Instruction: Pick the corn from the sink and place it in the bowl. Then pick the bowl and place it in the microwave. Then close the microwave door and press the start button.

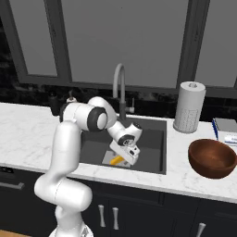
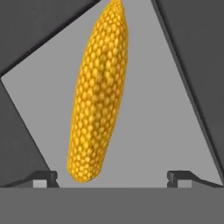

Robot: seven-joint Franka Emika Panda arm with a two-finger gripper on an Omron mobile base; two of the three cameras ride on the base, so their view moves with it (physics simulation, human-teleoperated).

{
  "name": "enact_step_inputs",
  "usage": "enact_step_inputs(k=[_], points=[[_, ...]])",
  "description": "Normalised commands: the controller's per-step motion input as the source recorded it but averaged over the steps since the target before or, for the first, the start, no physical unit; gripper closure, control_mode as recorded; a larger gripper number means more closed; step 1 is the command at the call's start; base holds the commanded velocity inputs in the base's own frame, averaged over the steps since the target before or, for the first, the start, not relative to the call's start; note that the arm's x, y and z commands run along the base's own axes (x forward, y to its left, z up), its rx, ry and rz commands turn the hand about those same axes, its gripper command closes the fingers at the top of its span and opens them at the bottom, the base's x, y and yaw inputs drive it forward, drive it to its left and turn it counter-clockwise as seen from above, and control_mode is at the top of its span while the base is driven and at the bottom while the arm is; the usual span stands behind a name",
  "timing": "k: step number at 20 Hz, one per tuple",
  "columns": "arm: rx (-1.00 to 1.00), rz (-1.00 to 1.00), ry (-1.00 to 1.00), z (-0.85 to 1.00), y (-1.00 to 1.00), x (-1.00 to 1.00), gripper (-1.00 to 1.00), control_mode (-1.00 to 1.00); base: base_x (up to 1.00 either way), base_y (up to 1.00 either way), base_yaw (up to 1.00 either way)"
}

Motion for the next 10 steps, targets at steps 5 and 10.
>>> enact_step_inputs(k=[5, 10], points=[[0.00, -0.04, 0.00, -0.29, 0.01, 0.41, -1.00, -1.00, 0.00, 0.00, 0.00], [0.00, -0.05, 0.00, -0.22, 0.08, 0.42, -1.00, -1.00, 0.00, 0.00, 0.00]])
